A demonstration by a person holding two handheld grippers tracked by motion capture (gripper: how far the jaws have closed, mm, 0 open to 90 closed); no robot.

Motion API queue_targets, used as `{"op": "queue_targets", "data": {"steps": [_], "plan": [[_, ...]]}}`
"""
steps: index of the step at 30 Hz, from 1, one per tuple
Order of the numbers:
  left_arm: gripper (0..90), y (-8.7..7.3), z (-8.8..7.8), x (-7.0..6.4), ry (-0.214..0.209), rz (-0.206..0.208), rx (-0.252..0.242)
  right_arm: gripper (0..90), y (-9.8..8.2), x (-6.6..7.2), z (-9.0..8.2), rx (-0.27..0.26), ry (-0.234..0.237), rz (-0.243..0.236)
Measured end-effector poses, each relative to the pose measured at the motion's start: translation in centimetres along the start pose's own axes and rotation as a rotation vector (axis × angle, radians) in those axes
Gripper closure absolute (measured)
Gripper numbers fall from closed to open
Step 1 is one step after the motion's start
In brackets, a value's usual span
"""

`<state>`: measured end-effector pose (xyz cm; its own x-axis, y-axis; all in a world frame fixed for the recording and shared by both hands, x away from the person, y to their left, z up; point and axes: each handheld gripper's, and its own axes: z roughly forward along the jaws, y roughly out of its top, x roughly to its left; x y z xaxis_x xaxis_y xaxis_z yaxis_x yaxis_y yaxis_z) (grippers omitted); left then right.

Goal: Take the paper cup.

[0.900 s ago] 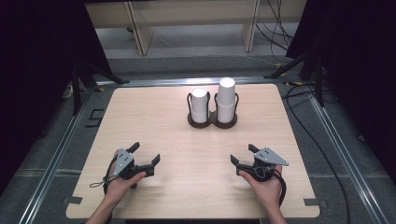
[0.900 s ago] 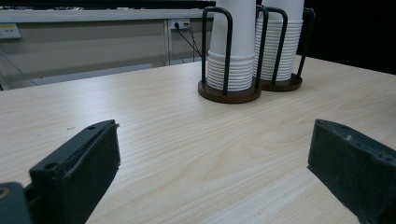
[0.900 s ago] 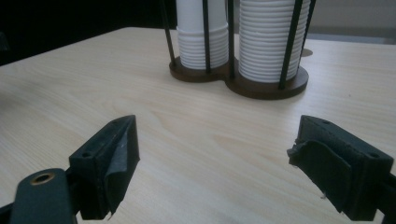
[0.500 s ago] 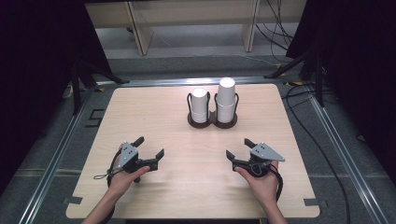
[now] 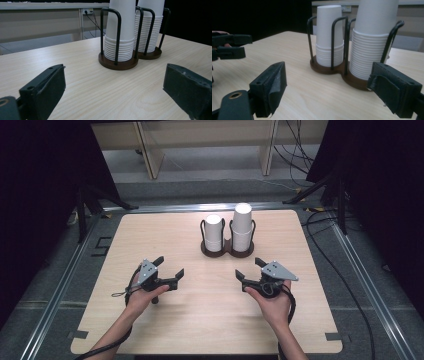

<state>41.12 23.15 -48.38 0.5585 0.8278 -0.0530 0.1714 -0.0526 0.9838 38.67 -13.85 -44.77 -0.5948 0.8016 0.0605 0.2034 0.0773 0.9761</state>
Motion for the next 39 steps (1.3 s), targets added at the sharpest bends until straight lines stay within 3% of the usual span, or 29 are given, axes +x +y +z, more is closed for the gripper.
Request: {"op": "queue_targets", "data": {"steps": [1,8,9,11,14,15,24,27,30,32,39], "plan": [[4.2,0.1,0.3,0.0,-0.004,0.002,0.002,15.0,0.2,0.1,0.2,0.006,0.018,0.006],[6.4,0.8,2.7,-0.1,-0.017,0.021,0.022,15.5,1.8,0.3,1.8,0.011,0.013,-0.023],[6.5,1.0,3.1,-0.1,-0.019,0.028,0.024,15.6,1.9,0.4,2.0,0.007,0.024,-0.005],[6.9,1.1,3.8,-0.2,-0.024,0.029,0.021,15.9,2.3,0.2,2.3,0.007,0.007,-0.031],[7.4,1.4,4.6,-0.3,-0.029,0.028,0.023,16.6,2.7,0.2,3.0,0.003,0.024,-0.013],[7.4,1.5,4.7,-0.4,-0.031,0.031,0.028,16.7,2.8,0.2,3.1,-0.001,0.008,-0.021],[9.2,2.1,7.3,-0.9,-0.042,0.052,0.049,18.7,3.6,0.1,5.2,0.019,0.030,-0.028],[9.8,2.2,8.9,-1.5,-0.055,0.077,0.069,20.3,4.3,0.5,6.5,0.036,0.026,-0.027],[9.8,2.3,10.0,-1.6,-0.085,0.050,0.081,20.5,4.8,0.6,7.8,0.020,0.022,-0.038],[10.2,2.3,10.7,-1.5,-0.081,0.040,0.080,20.5,5.1,0.8,8.5,0.016,0.033,-0.029],[14.7,2.1,12.6,-1.4,-0.073,0.050,0.107,23.5,5.9,1.3,10.6,0.031,0.026,-0.032]]}}
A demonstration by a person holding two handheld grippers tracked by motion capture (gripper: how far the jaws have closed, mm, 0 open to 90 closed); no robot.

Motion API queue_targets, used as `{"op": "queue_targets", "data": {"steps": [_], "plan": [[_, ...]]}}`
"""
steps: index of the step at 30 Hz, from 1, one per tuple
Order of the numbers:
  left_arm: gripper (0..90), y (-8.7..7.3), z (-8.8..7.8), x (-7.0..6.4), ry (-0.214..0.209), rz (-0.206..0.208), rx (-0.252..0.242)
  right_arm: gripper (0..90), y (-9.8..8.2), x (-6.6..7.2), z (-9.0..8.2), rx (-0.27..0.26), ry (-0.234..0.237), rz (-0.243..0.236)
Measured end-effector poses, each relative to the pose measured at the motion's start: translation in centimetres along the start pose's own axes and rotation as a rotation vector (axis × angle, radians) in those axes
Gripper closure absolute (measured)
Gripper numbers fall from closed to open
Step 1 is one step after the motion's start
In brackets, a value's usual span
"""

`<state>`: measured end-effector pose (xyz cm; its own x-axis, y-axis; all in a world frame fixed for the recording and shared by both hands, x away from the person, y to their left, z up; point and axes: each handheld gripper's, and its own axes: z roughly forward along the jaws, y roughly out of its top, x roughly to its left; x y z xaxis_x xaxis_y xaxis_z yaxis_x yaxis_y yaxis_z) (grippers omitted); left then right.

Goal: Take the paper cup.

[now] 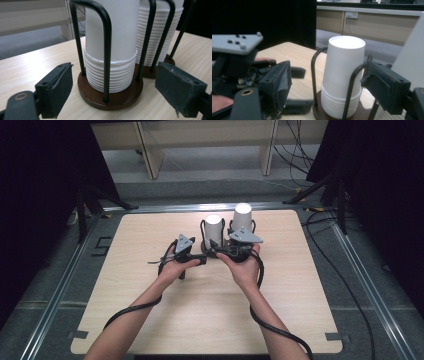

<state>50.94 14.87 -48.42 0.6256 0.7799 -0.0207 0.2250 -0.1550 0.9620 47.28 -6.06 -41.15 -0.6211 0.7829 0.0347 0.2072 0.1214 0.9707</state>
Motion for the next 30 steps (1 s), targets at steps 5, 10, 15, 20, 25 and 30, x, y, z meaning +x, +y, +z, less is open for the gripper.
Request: {"op": "queue_targets", "data": {"steps": [5,10,15,20,25,30], "plan": [[17.1,0.0,1.0,0.3,0.013,0.006,0.019,26.1,0.7,0.0,1.4,0.004,-0.001,-0.003],[20.7,-0.2,1.8,0.4,-0.010,0.021,0.051,28.2,1.2,-0.5,2.3,-0.008,-0.028,-0.012],[22.6,-0.1,2.5,0.4,-0.012,0.014,0.063,28.9,1.6,-0.9,3.1,0.011,-0.059,-0.001],[23.3,0.0,2.9,0.4,-0.006,0.013,0.080,29.4,2.0,-1.1,4.0,0.007,-0.069,-0.032],[25.0,0.3,3.3,0.3,0.002,0.008,0.087,30.9,2.5,-1.3,4.8,0.015,-0.081,-0.049],[25.7,0.3,3.7,0.2,0.002,0.004,0.098,31.1,2.8,-1.6,5.2,0.020,-0.105,-0.066]]}}
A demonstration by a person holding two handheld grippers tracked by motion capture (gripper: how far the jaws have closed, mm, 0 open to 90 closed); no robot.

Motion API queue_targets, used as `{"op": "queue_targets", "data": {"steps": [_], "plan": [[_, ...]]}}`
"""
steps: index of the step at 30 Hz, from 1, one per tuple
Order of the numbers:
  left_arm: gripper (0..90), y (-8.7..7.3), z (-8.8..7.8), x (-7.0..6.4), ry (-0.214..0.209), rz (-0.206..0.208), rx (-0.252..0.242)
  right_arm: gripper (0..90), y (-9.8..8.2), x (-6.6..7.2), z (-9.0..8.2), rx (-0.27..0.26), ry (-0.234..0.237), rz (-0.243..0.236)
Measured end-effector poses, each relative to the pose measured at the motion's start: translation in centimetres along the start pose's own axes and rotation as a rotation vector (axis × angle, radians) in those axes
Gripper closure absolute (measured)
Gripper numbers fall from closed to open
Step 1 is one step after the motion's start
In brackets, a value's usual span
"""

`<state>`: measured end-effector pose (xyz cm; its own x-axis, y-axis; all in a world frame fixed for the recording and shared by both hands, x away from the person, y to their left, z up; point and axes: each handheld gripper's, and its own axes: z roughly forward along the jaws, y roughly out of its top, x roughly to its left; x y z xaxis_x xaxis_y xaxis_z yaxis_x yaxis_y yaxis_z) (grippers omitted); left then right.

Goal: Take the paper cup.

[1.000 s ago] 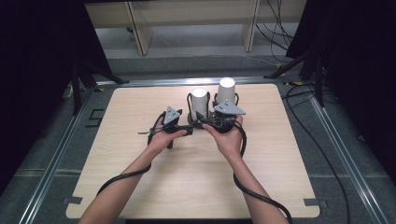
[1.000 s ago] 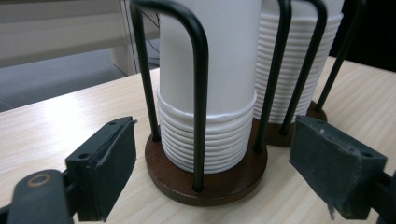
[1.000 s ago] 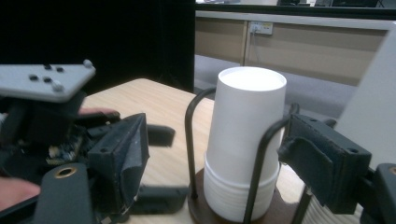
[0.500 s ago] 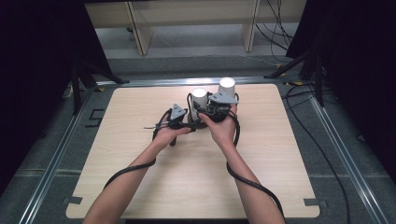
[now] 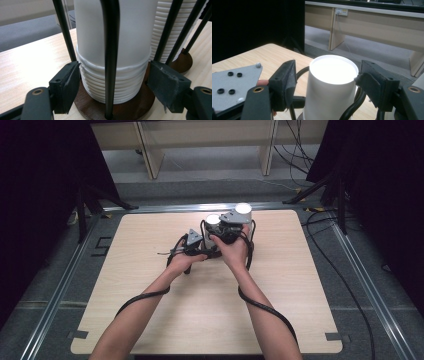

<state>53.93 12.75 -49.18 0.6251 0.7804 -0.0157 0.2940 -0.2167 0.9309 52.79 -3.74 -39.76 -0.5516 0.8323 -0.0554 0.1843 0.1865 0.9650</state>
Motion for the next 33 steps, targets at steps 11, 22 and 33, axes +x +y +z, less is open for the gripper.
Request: {"op": "queue_targets", "data": {"steps": [11,22,33], "plan": [[23.6,0.2,0.6,0.1,-0.008,-0.001,0.028,30.9,-0.2,-0.4,1.0,0.037,-0.016,0.013],[20.3,0.4,1.1,0.3,-0.009,0.004,0.037,31.0,0.0,-0.3,2.0,0.043,-0.013,0.000],[19.8,0.4,1.2,0.3,-0.021,-0.021,0.037,32.5,-0.4,-0.1,2.6,0.079,-0.021,0.026]]}}
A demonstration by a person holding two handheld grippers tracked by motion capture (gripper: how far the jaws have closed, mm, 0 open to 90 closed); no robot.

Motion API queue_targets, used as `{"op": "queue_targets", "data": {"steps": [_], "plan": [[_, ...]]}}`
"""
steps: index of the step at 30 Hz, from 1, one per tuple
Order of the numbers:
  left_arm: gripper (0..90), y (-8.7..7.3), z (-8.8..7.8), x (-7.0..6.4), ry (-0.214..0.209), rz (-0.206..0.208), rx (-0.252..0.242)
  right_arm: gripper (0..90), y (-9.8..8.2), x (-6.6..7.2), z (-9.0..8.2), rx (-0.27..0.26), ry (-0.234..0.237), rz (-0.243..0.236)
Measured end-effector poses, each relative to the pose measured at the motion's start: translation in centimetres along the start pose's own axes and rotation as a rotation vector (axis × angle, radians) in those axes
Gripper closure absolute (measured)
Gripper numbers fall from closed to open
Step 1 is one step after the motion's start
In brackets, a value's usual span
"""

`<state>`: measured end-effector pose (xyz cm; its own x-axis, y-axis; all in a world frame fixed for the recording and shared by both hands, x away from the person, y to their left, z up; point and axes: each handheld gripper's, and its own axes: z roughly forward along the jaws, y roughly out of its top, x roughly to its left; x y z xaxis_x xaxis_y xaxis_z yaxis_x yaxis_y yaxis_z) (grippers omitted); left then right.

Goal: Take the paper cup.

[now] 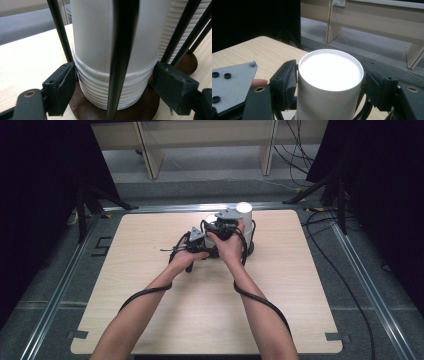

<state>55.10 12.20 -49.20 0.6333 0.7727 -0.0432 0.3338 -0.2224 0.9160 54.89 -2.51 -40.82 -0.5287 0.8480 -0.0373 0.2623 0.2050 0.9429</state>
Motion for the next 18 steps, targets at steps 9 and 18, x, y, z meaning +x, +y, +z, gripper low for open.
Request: {"op": "queue_targets", "data": {"steps": [9,18], "plan": [[19.8,0.03,0.02,0.10,0.008,0.031,0.023,33.2,-0.06,-0.05,0.29,0.011,0.007,0.007],[19.8,0.04,-0.02,0.03,0.013,0.032,0.028,34.2,0.27,-0.05,-0.01,-0.034,0.018,0.035]]}}
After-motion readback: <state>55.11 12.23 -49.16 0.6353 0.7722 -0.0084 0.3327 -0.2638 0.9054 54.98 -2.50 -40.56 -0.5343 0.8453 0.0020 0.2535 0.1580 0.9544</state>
